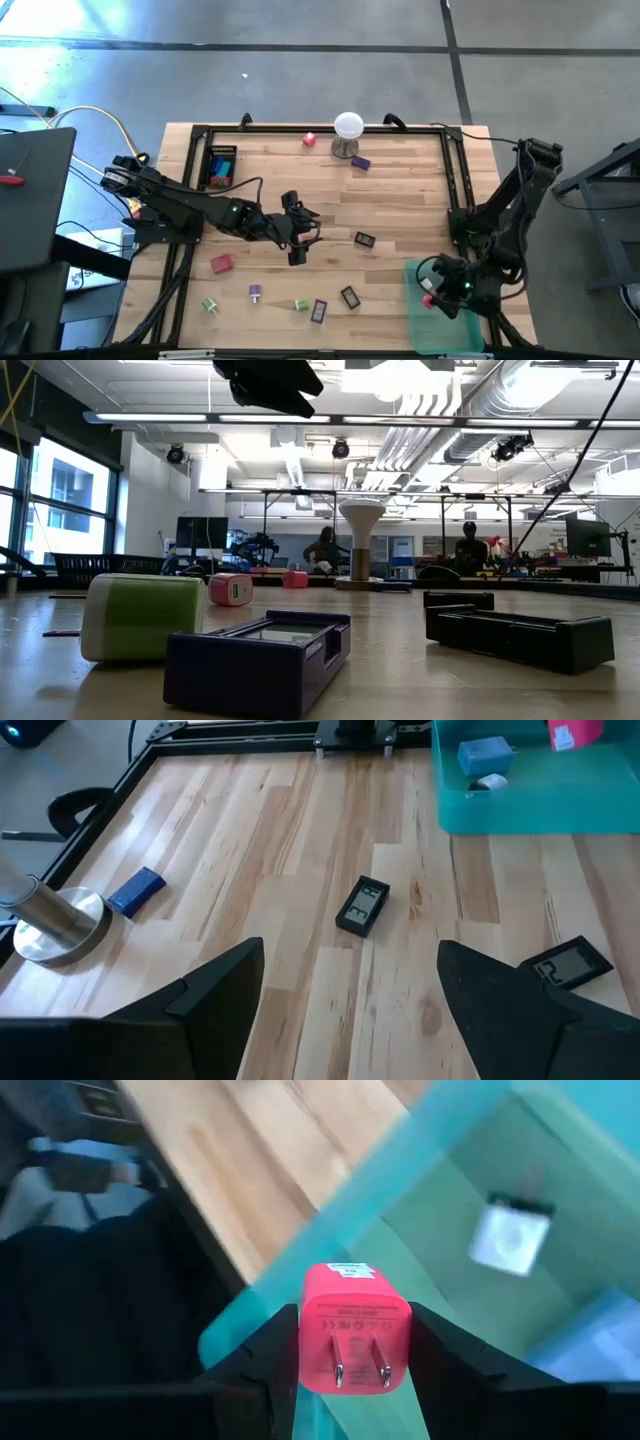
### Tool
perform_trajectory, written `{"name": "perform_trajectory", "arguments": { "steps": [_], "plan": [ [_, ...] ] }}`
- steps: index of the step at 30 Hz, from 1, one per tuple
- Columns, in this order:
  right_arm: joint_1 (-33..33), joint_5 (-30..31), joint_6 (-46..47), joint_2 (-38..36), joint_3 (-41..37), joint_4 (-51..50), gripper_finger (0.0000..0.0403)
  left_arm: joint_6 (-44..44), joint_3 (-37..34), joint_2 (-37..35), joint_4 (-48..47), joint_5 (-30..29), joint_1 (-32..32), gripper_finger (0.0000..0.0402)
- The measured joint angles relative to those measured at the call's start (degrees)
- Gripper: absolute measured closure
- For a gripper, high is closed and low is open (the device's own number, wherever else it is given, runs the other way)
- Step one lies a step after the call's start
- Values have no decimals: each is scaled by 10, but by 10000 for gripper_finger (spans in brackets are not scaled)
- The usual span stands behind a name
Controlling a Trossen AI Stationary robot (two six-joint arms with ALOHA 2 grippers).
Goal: Pick & Place Office items
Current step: Put the bottom pink charger adapter into the green bin
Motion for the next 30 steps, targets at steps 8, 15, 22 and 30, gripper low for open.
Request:
{"name": "perform_trajectory", "arguments": {
  "steps": [8,15,22,30],
  "plan": [
    [-7,-63,57,87,0,16,261,-1,0,0,-5,0,9,110],
    [-24,-102,56,142,0,48,259,-3,0,0,-6,-2,9,110],
    [-41,-116,51,170,0,46,230,-7,0,0,-9,-1,9,110],
    [-44,-117,50,172,0,41,203,-9,0,0,-13,0,9,110]
  ]
}}
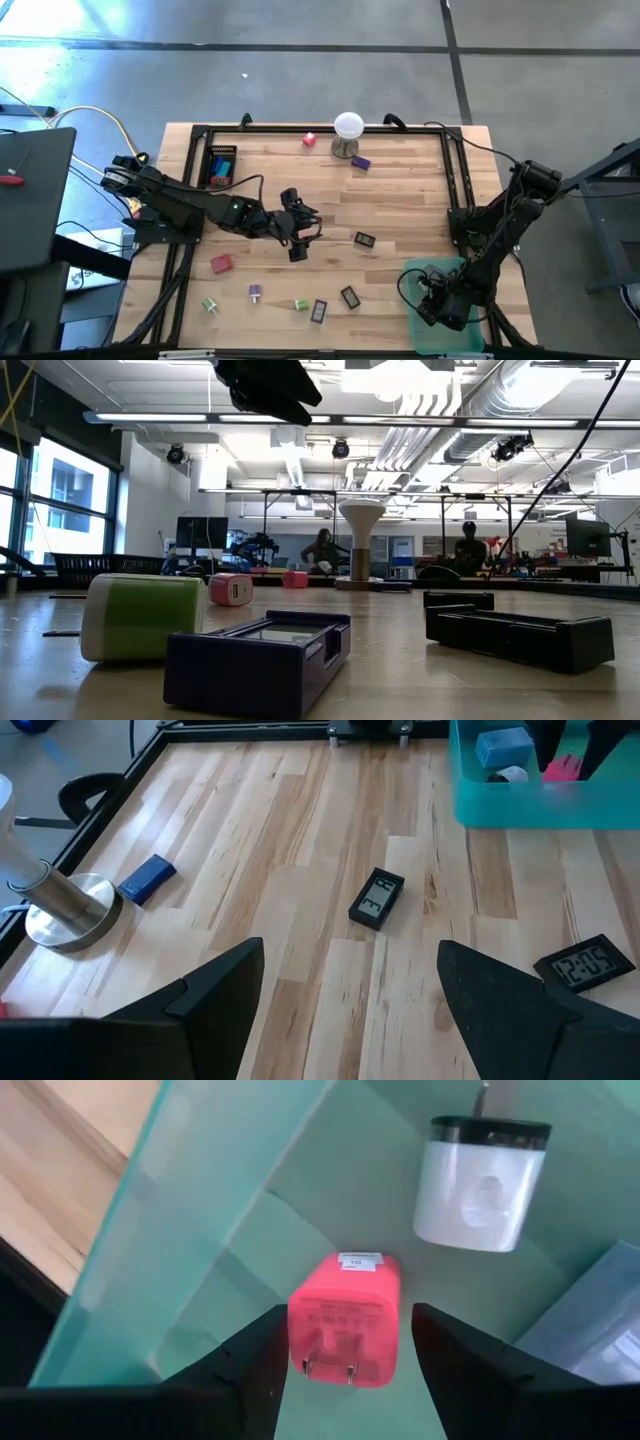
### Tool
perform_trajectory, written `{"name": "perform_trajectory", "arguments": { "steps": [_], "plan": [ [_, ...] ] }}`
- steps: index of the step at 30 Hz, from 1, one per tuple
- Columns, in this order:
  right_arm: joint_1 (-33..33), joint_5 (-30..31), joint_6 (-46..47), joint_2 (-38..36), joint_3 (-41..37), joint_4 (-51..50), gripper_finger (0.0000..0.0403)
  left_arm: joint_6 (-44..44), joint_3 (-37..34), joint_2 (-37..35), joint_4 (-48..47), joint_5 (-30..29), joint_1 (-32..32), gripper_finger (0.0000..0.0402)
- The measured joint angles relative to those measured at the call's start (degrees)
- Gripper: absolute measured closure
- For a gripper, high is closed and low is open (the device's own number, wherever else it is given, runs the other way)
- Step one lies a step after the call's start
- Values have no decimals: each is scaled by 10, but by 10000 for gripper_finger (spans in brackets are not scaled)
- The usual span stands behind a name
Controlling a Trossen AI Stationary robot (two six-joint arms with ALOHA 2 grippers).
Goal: Pick & Place Office items
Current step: Put the bottom pink charger adapter into the green bin, then put the black digital clock into the black bin
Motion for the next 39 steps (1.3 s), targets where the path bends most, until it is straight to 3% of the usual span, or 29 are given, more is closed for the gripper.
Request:
{"name": "perform_trajectory", "arguments": {
  "steps": [7,15,17,25,28,32,39],
  "plan": [
    [0,-53,-8,-18,0,-36,200,0,0,0,-4,0,0,110],
    [0,4,-39,-72,0,-71,202,0,0,0,-14,0,0,110],
    [0,39,-48,-85,0,-81,202,0,0,0,-36,0,0,110],
    [-12,280,-181,-113,1,-148,202,-19,0,0,-114,0,0,111],
    [-31,328,-214,-113,1,-158,202,-38,0,-5,-152,4,0,111],
    [-62,339,-257,-113,0,-154,202,-60,0,-22,-195,37,0,111],
    [-150,445,-449,-113,0,-99,202,-56,0,-56,-258,116,10,111]
  ]
}}
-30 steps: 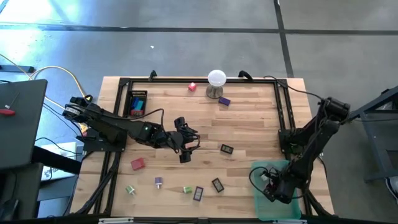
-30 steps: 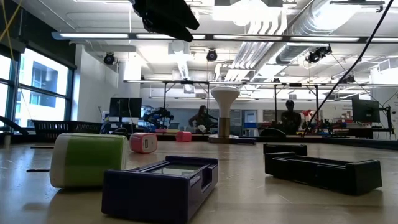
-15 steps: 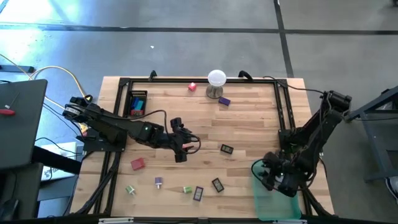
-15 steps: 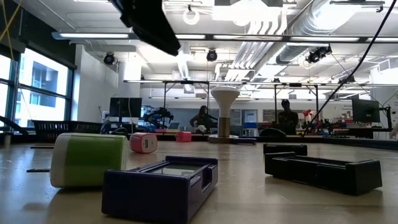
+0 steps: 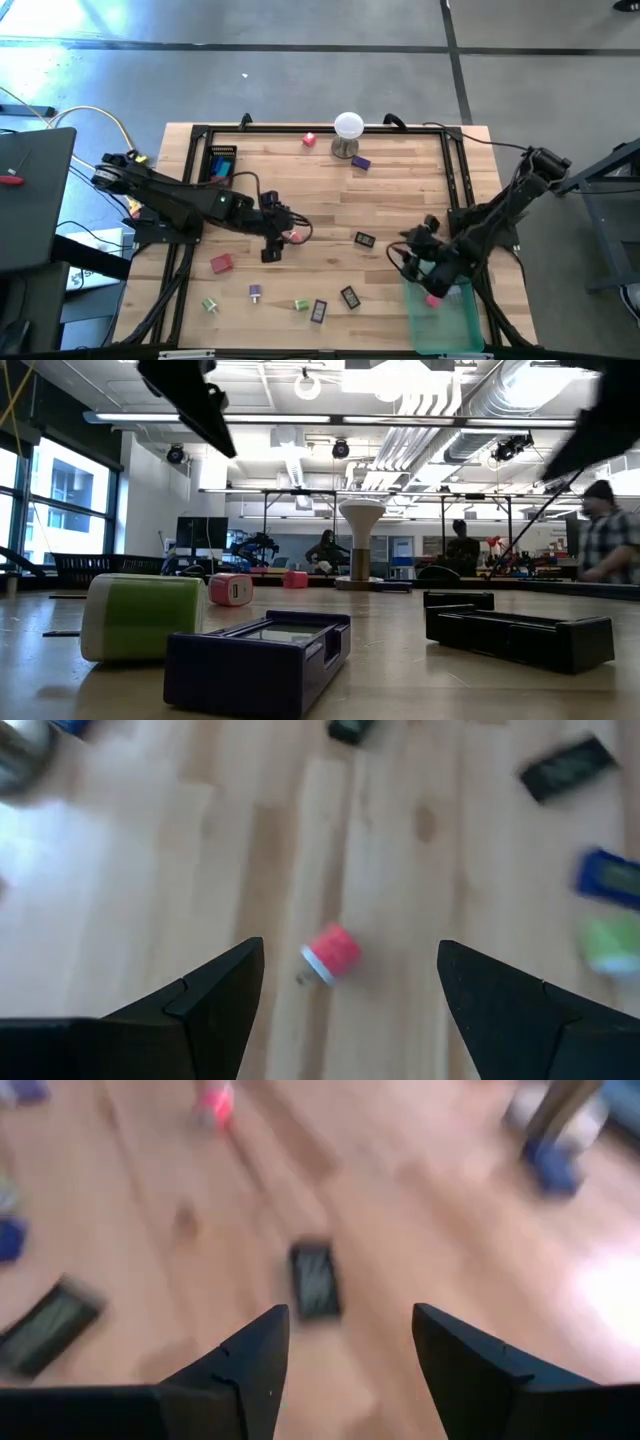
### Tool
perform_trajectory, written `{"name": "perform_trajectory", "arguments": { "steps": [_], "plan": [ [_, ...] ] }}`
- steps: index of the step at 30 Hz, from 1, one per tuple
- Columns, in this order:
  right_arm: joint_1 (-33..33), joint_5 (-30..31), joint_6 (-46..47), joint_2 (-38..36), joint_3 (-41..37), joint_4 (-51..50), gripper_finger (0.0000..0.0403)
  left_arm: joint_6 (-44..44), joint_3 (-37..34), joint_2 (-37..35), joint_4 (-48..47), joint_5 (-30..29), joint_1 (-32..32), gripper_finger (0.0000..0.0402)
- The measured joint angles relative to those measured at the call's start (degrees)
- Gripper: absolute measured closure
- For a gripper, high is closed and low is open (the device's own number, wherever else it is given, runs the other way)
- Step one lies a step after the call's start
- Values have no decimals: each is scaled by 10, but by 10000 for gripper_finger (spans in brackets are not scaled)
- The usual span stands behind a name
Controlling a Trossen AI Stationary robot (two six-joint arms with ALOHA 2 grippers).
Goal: Pick & Place Office items
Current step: Put the black digital clock into the black bin
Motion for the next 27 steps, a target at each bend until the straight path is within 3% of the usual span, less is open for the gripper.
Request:
{"name": "perform_trajectory", "arguments": {
  "steps": [4,7,10,19,27],
  "plan": [
    [-54,23,-128,0,0,70,202,5,0,-33,-52,105,37,111],
    [-93,-5,-203,0,0,117,202,18,0,-59,-101,118,69,111],
    [-139,-80,-263,0,0,141,202,20,0,-79,-136,119,103,111],
    [-222,-286,-322,7,-1,150,202,56,-21,-96,-148,181,173,110],
    [-229,-284,-319,7,-1,154,201,58,-67,-96,-75,179,195,110]
  ]
}}
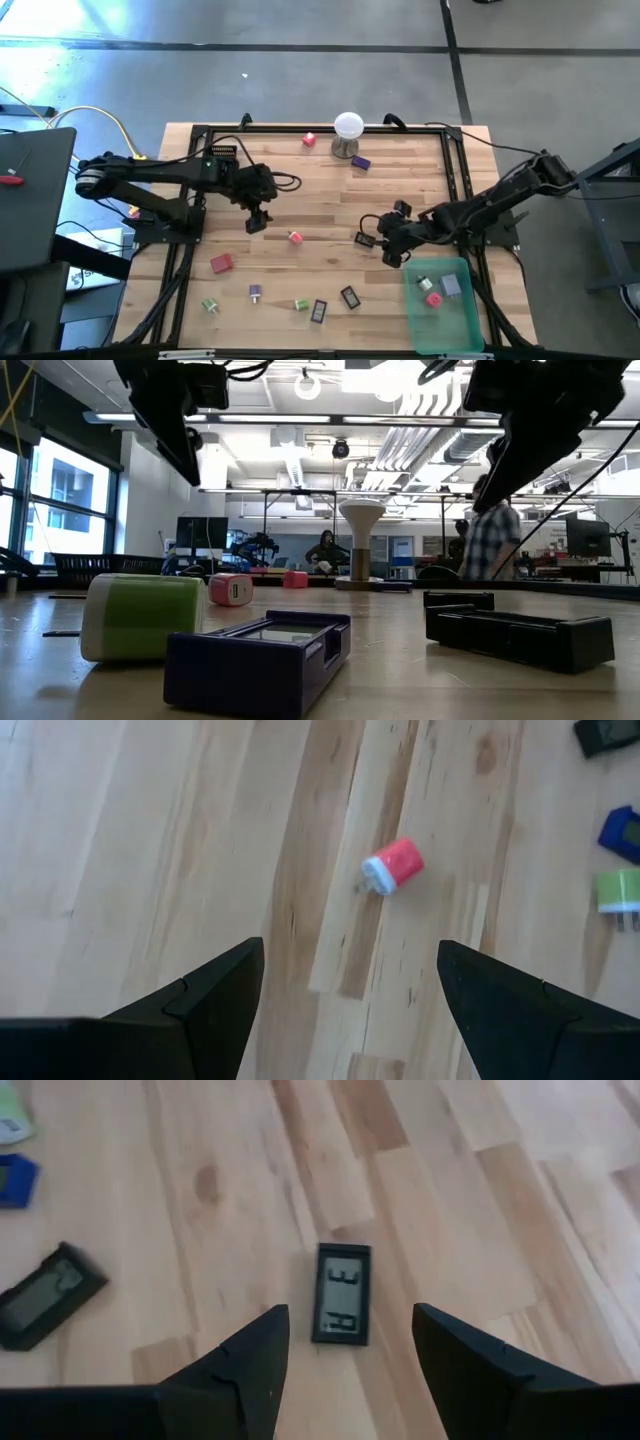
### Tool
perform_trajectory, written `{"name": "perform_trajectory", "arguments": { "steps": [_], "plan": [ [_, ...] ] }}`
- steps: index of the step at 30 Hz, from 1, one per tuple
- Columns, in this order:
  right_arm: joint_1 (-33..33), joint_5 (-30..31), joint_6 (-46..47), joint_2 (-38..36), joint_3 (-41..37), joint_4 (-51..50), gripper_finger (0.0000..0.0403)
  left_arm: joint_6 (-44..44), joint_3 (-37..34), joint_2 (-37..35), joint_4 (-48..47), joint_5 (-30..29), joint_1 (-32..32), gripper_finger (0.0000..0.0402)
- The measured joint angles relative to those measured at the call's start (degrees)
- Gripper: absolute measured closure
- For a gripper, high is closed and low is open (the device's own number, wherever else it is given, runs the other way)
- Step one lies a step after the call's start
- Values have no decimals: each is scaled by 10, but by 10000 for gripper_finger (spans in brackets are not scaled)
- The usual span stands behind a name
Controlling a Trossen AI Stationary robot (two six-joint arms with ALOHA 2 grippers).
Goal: Pick & Place Office items
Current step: Put the black digital clock into the black bin
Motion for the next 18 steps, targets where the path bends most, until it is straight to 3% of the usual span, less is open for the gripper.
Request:
{"name": "perform_trajectory", "arguments": {
  "steps": [5,14,18],
  "plan": [
    [-4,-22,2,0,0,-2,182,-1,-6,0,7,2,5,110],
    [-3,-18,-36,0,0,7,66,0,-6,0,51,1,5,110],
    [-3,-19,-36,0,0,25,34,0,-6,0,77,0,5,110]
  ]
}}
